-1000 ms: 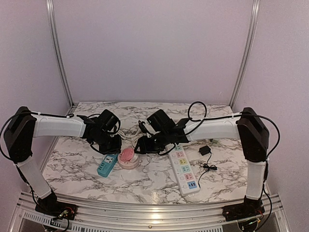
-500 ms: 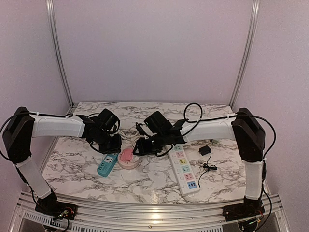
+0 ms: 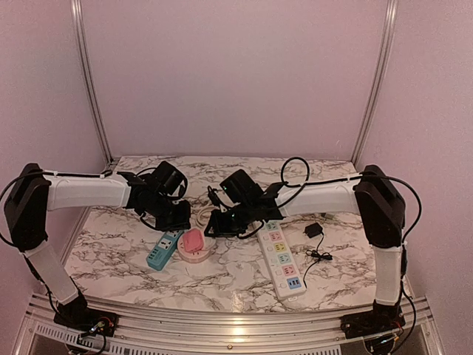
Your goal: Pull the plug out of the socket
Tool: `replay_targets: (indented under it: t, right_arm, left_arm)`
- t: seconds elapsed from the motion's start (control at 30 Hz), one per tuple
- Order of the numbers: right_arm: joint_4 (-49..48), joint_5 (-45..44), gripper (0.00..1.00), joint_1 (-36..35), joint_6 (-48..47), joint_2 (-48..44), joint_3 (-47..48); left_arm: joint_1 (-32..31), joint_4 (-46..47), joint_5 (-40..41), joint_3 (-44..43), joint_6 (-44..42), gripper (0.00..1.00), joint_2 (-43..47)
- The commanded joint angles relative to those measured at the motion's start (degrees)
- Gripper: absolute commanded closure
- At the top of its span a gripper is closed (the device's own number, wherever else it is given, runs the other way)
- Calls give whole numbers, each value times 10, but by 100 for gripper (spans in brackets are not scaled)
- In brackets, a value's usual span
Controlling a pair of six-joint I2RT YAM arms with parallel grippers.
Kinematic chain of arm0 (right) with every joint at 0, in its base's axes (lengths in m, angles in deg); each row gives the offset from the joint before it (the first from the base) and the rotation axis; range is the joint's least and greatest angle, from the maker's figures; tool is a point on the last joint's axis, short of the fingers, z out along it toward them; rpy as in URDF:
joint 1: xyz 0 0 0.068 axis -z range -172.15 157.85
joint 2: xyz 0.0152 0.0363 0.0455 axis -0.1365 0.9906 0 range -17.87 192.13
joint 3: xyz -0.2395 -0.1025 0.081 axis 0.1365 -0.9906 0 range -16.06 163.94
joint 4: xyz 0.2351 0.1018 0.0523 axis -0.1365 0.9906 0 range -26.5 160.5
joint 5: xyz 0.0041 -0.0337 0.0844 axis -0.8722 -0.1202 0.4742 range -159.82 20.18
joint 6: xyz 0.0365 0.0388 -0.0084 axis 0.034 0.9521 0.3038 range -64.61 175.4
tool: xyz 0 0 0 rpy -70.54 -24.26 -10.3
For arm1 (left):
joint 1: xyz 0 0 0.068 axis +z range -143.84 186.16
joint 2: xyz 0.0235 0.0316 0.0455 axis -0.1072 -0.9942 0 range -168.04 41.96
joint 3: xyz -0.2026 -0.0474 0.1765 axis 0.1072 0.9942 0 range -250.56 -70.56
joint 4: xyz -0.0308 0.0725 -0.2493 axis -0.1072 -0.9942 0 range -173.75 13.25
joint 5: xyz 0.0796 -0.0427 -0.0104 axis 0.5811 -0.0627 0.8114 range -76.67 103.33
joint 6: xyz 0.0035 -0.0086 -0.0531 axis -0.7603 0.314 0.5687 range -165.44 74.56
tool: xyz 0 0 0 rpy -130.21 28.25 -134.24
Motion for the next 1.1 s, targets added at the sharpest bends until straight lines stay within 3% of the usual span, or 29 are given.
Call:
replay_targets:
  t: [0.0,0.33,1.07]
  right_arm:
    - [33,-22,86,6,-23,-8,6]
    - [57,-29,86,11,-41,-7,21]
    - [57,-65,87,9,-34,-11,22]
  left_arm:
    - [-19,-16,-6,-39,-13,100,-4]
    - [-37,-45,-14,-119,-9,100,-60]
    - [-72,-109,8,-109,0,100,-63]
